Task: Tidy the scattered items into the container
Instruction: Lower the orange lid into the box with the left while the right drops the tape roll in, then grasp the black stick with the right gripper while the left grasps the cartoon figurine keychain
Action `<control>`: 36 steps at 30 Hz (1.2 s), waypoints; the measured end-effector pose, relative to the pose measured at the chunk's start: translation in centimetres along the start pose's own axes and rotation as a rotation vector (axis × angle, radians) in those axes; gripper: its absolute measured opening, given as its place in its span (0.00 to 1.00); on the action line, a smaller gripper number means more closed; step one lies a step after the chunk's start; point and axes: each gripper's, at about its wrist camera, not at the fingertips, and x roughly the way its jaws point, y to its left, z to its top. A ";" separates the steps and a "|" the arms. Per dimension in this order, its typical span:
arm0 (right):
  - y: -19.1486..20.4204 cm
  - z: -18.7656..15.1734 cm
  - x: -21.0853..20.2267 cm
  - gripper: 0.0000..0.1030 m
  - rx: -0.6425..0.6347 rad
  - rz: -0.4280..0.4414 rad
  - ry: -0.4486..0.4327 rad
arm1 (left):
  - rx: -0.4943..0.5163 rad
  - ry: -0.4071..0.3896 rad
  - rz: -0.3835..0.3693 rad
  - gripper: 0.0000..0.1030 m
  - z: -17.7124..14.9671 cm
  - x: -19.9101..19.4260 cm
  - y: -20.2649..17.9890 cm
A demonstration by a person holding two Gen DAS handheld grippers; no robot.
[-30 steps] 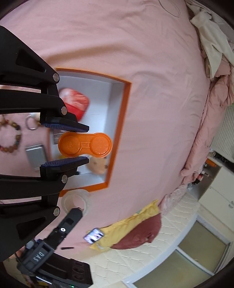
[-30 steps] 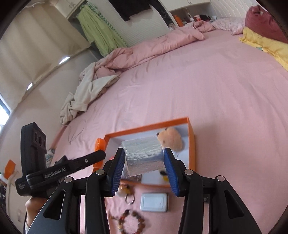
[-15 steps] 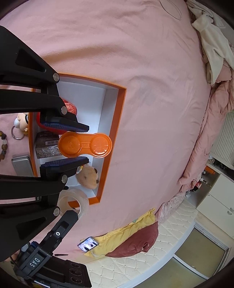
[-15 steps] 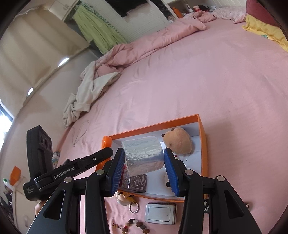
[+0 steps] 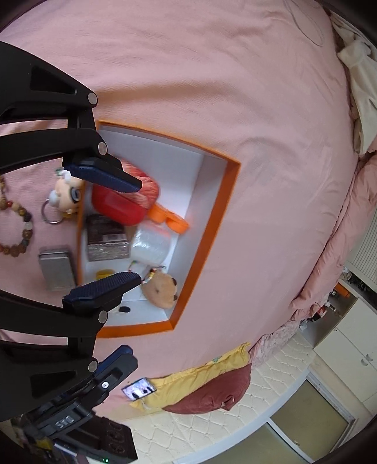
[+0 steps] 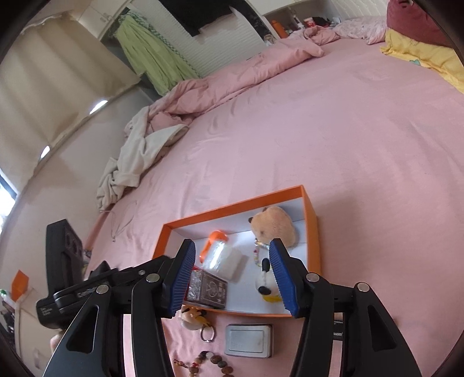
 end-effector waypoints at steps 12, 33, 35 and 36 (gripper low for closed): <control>-3.3 -3.5 -6.3 0.62 0.108 -0.117 -0.088 | 0.086 0.027 0.056 0.56 -6.1 -2.7 -0.3; -5.2 -8.3 -1.3 0.78 0.027 -0.432 0.100 | 0.237 0.113 0.367 0.72 -7.6 6.0 -0.3; -5.5 -8.6 -0.7 0.83 0.014 -0.436 0.091 | 0.294 0.114 0.390 0.70 -7.9 6.2 -0.8; -5.3 -8.7 -0.4 0.88 -0.019 -0.437 0.082 | 0.305 0.116 0.384 0.61 -8.0 6.1 -0.8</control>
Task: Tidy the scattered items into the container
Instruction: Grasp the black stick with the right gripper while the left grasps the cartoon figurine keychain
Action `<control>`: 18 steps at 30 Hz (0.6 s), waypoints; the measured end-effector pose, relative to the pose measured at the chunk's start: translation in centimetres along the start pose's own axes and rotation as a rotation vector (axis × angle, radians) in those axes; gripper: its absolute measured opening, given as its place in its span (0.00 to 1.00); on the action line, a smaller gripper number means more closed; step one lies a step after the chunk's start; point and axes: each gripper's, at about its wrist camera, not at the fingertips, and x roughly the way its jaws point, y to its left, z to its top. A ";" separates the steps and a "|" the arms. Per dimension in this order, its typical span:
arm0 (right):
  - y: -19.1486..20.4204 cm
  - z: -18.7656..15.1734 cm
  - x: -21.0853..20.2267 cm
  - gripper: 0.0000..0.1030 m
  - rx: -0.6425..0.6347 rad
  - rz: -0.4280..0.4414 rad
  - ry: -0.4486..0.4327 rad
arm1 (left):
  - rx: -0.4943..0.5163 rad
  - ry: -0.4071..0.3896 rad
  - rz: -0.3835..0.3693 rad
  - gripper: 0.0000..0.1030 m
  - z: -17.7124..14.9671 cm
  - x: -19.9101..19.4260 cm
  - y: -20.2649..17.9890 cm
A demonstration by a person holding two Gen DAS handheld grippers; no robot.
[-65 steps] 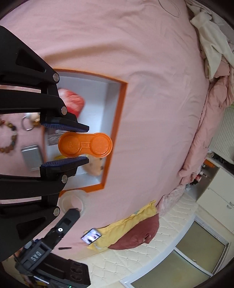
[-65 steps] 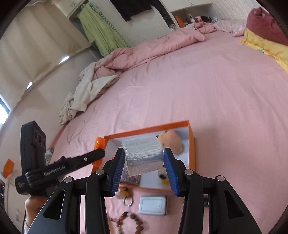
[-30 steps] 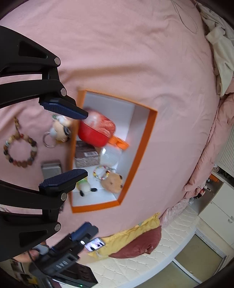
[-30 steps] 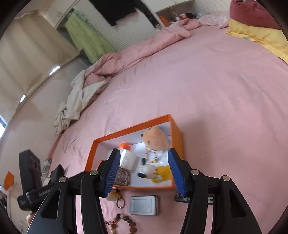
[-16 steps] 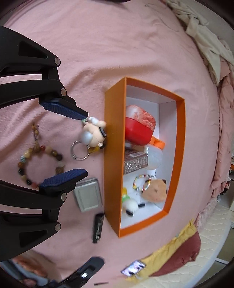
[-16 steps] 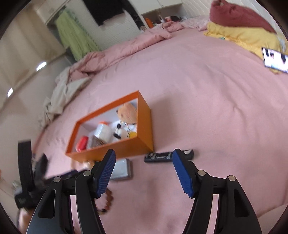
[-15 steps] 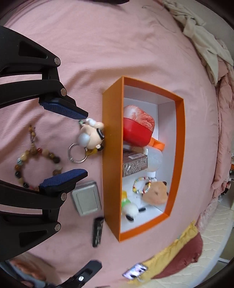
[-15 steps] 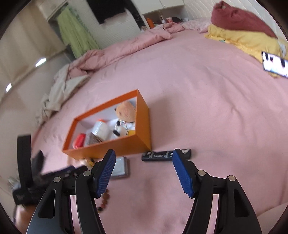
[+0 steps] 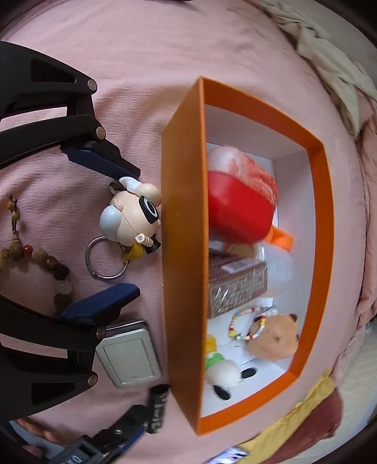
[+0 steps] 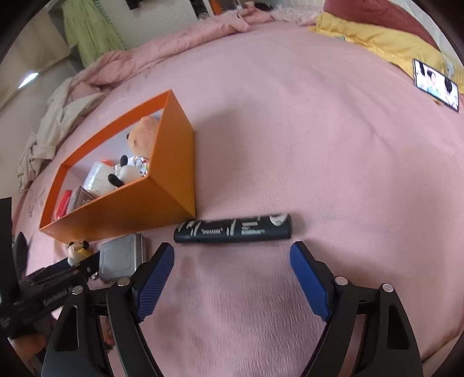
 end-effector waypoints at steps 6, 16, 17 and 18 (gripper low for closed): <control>2.0 -0.7 1.1 0.74 -0.170 -0.108 -0.025 | -0.015 0.012 -0.055 0.38 -0.8 -1.0 0.9; -0.5 0.2 0.2 0.02 -0.021 0.036 -0.002 | -0.115 -0.067 -0.182 0.38 -2.3 -5.1 4.6; -0.4 0.2 0.1 0.03 -0.019 0.062 0.008 | -0.124 -0.073 -0.194 0.38 -2.4 -5.3 4.9; -0.3 0.0 0.1 0.06 -0.005 0.098 0.018 | -0.131 -0.076 -0.202 0.38 -2.5 -5.5 5.2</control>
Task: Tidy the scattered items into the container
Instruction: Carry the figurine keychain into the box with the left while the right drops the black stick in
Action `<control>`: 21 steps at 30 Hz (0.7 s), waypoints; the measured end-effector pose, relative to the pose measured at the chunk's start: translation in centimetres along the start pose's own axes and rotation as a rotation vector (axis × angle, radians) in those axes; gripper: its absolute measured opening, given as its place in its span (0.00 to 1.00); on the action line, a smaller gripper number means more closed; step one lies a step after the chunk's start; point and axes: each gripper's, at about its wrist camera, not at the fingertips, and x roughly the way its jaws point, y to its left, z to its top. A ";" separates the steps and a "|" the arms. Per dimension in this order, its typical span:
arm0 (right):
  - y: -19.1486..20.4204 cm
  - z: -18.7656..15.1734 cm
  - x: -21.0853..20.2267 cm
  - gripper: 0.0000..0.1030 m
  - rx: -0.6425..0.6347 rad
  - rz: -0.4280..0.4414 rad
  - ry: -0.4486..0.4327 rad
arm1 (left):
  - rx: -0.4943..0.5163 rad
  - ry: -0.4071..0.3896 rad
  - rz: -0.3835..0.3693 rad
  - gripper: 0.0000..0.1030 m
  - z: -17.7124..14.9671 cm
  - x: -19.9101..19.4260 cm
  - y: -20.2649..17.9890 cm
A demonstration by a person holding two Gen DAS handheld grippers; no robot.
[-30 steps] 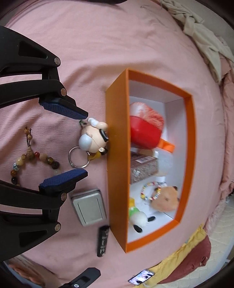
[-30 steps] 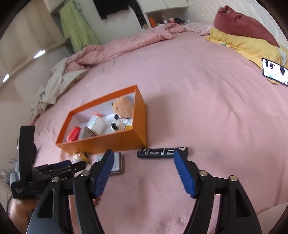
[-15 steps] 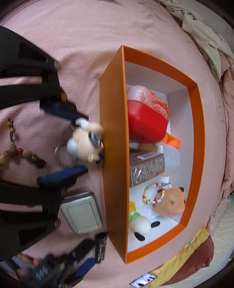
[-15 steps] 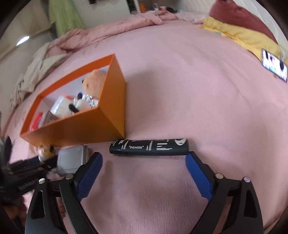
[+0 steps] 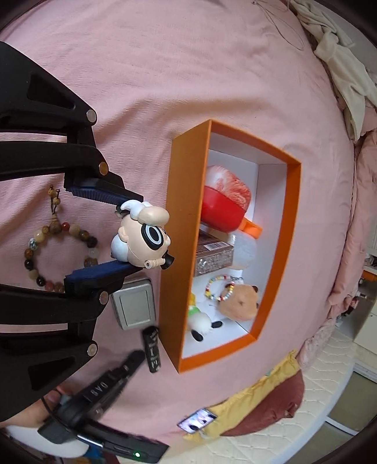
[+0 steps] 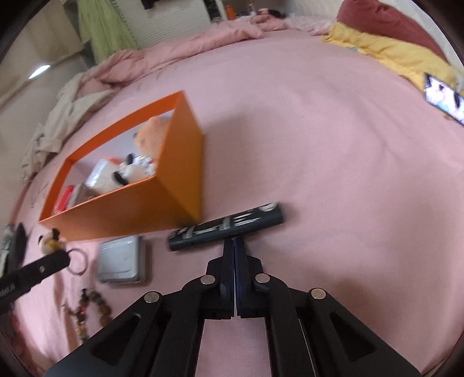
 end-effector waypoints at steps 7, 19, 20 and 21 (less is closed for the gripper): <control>-6.0 -0.8 0.0 0.51 0.518 0.369 0.012 | -0.023 0.003 -0.019 0.38 0.1 -0.5 -0.1; -8.3 1.0 2.5 0.42 0.785 0.360 0.069 | -0.032 -0.001 -0.067 0.38 1.6 0.9 -2.9; -8.0 1.3 2.5 0.51 0.777 0.343 0.074 | -0.032 0.000 -0.068 0.38 1.6 0.8 -2.8; -7.7 1.5 2.6 0.50 0.759 0.314 0.084 | -0.033 0.000 -0.069 0.38 1.6 0.8 -2.8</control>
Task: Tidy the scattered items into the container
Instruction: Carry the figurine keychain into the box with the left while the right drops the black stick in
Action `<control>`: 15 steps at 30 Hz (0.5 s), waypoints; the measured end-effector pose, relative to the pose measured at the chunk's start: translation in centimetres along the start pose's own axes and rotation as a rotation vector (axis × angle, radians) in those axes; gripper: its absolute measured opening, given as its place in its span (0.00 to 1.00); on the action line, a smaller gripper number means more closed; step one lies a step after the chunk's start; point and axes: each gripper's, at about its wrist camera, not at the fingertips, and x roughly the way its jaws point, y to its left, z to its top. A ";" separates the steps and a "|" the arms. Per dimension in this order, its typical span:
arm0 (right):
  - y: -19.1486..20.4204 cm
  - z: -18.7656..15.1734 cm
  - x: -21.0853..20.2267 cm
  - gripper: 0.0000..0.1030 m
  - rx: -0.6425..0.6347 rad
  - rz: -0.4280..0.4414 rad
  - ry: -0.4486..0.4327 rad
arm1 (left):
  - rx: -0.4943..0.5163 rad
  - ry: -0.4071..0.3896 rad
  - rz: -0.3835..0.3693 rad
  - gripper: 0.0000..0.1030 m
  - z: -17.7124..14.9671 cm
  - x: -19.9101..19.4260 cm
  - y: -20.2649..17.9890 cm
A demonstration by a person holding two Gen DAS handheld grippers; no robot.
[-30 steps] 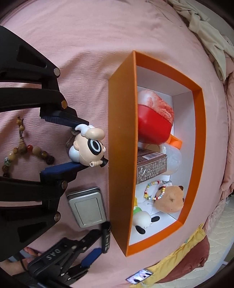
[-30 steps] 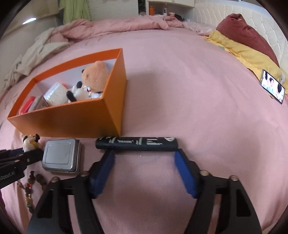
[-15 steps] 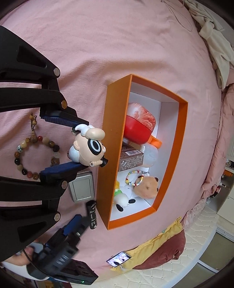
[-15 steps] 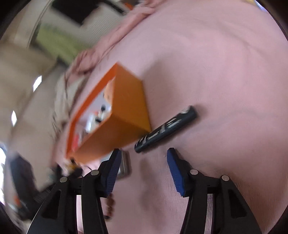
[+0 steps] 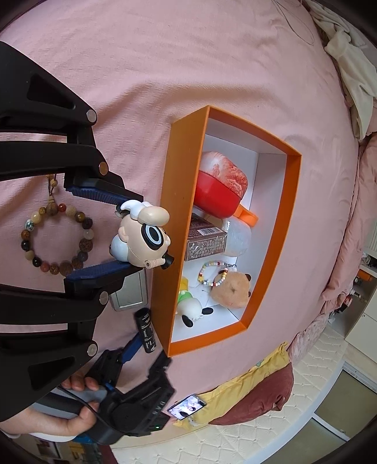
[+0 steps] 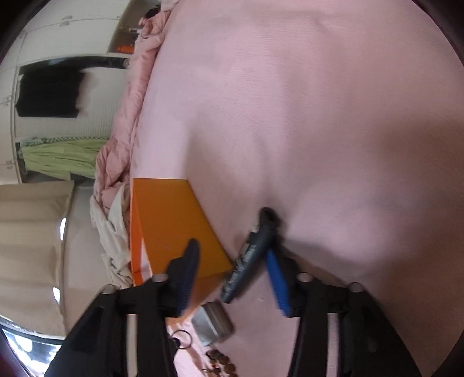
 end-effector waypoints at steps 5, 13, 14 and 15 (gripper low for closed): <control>-0.7 0.6 0.3 0.10 0.008 -0.005 0.012 | -0.015 -0.005 0.004 0.38 0.2 -0.1 0.4; 0.6 -0.1 -4.0 0.10 -0.095 0.131 -0.025 | -0.012 -0.105 -0.041 0.38 0.3 -3.3 0.4; 1.8 -0.5 -4.2 0.10 -0.144 0.129 -0.016 | -0.006 -0.127 -0.046 0.38 0.6 -3.7 0.2; 3.3 -0.9 -4.6 0.10 -0.216 0.129 -0.023 | 0.004 -0.143 -0.045 0.38 1.0 -4.0 0.0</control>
